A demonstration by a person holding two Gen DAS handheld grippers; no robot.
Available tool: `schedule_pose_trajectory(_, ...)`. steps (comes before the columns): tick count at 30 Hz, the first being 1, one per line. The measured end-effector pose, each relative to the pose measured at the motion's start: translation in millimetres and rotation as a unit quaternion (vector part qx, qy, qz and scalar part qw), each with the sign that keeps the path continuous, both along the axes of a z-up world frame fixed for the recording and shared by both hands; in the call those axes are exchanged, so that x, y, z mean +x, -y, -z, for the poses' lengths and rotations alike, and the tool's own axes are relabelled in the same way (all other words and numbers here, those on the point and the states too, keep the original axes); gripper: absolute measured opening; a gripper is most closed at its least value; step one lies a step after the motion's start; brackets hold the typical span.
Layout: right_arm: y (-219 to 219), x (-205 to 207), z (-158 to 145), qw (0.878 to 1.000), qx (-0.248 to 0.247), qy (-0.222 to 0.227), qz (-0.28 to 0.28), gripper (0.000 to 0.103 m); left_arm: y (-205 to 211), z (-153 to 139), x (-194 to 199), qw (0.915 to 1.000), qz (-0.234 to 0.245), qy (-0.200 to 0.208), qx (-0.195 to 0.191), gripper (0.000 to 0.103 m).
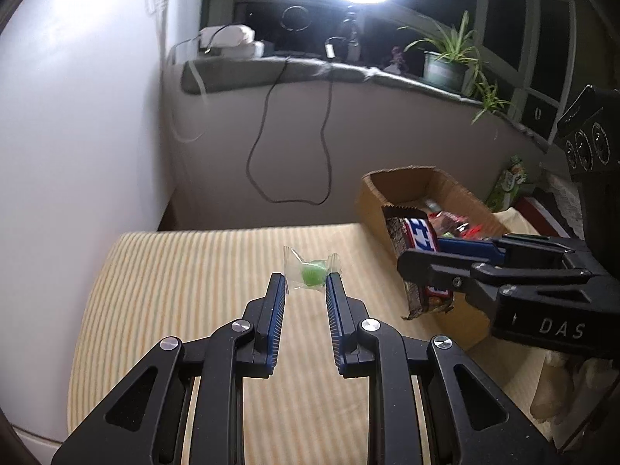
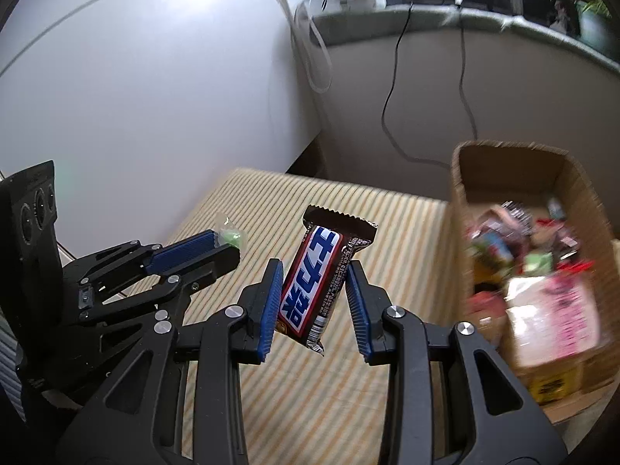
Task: Organize snacks
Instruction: 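Carry the chocolate bar with the right gripper over the box while the left carries the green candy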
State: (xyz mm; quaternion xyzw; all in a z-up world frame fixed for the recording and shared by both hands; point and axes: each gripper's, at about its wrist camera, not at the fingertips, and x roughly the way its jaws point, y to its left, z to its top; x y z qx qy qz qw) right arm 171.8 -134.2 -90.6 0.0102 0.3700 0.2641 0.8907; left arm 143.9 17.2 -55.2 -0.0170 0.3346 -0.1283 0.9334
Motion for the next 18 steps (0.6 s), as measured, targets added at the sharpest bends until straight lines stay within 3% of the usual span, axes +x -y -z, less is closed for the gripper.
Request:
schedule_pose_trajectory(8, 60.6, 9.0, -24.1, 0.999, 0.002, 0.026, 0.036, 0.035, 54.5, -14.9, 16.0, 0.9992, 0.039, 0.013, -0.002, 0.020)
schedule_pose_trajectory(18, 136.6, 31.4, -14.8, 0.995, -0.015, 0.019, 0.094, 0.035, 125.8, -15.9, 27.5, 0.9949, 0.100, 0.010, -0.010, 0.020)
